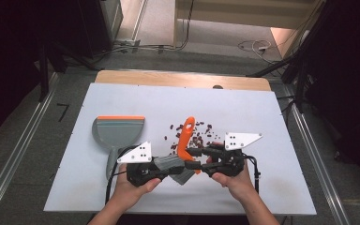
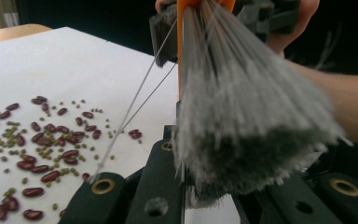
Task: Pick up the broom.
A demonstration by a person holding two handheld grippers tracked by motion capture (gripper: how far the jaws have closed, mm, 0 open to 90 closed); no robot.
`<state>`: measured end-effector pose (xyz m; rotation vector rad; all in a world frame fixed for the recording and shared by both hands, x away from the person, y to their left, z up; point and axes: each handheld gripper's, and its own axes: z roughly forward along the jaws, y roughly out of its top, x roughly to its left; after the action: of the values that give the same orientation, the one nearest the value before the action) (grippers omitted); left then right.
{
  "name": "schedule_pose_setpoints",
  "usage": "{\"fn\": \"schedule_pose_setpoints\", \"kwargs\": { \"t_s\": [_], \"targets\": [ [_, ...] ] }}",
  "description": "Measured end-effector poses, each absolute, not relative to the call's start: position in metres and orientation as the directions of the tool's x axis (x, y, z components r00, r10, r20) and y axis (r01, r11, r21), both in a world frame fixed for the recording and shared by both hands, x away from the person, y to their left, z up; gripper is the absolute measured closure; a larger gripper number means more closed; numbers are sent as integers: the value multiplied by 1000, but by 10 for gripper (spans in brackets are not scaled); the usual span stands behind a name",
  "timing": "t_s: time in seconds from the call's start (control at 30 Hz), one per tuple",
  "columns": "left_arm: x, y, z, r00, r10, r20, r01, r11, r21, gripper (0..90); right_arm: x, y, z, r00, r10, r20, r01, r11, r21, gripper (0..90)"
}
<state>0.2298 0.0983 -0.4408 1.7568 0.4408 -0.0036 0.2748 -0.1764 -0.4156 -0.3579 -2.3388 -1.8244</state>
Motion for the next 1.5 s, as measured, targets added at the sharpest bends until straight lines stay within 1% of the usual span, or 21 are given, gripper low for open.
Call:
{"fn": "schedule_pose_setpoints", "kwargs": {
  "t_s": [0.13,0.33,0.4,0.53,0.67,0.73,0.83,0.87,0.9,0.97,1.03,1.07,1.1,1.13,1.17,1.23,1.3,1.37,1.43,1.47,1.5],
  "targets": [
    [230,97,-441,932,259,-255,302,-160,940,859,274,-175,-418,-960,44,276,279,207,938,581],
    [231,97,-442,935,241,-262,306,-170,937,859,275,-174,-421,-957,28,288,287,208,935,622],
    [230,96,-442,934,238,-267,311,-174,934,859,275,-173,-422,-958,23,284,282,222,933,623],
    [231,96,-443,934,230,-272,316,-178,932,859,277,-172,-423,-948,12,317,311,236,921,651],
    [232,95,-443,937,193,-290,324,-180,929,858,276,-173,-423,-946,-11,323,311,246,918,683],
    [233,96,-444,937,193,-292,327,-180,928,846,275,-173,-421,-949,-4,314,302,257,918,687],
    [234,97,-443,932,195,-304,336,-161,928,802,273,-173,-418,-949,13,316,309,253,917,690],
    [233,97,-442,930,216,-299,335,-157,929,775,273,-173,-418,-947,22,321,316,247,916,691],
    [233,97,-442,930,216,-299,335,-157,929,735,273,-173,-418,-943,34,330,328,242,913,691],
    [233,98,-442,922,264,-283,333,-169,928,654,274,-173,-417,-942,55,332,335,233,913,691],
    [232,99,-442,916,295,-271,331,-177,927,529,275,-176,-416,-938,71,338,345,226,911,692],
    [232,99,-442,916,295,-271,331,-177,927,471,275,-176,-416,-938,71,338,345,226,911,692],
    [232,100,-442,912,317,-259,326,-180,928,471,275,-177,-415,-938,95,332,345,226,911,692],
    [232,101,-442,901,354,-250,329,-183,927,344,276,-181,-413,-942,122,314,335,229,914,691],
    [232,101,-442,901,354,-250,329,-183,927,282,276,-183,-411,-940,148,306,333,225,916,692],
    [234,103,-441,884,394,-250,338,-173,925,193,277,-187,-409,-934,196,298,339,228,913,692],
    [234,104,-441,878,409,-247,339,-170,925,120,277,-190,-406,-927,255,276,337,239,911,691],
    [235,107,-441,872,424,-243,339,-168,926,66,277,-192,-404,-921,310,237,322,264,909,692],
    [236,110,-441,871,425,-247,341,-160,926,13,278,-193,-404,-916,329,228,323,269,908,692],
    [236,112,-441,869,432,-241,337,-162,927,0,278,-196,-404,-905,372,208,323,280,904,692],
    [236,113,-441,866,441,-236,333,-155,930,0,278,-196,-404,-905,372,208,323,280,904,692]
  ]
}}
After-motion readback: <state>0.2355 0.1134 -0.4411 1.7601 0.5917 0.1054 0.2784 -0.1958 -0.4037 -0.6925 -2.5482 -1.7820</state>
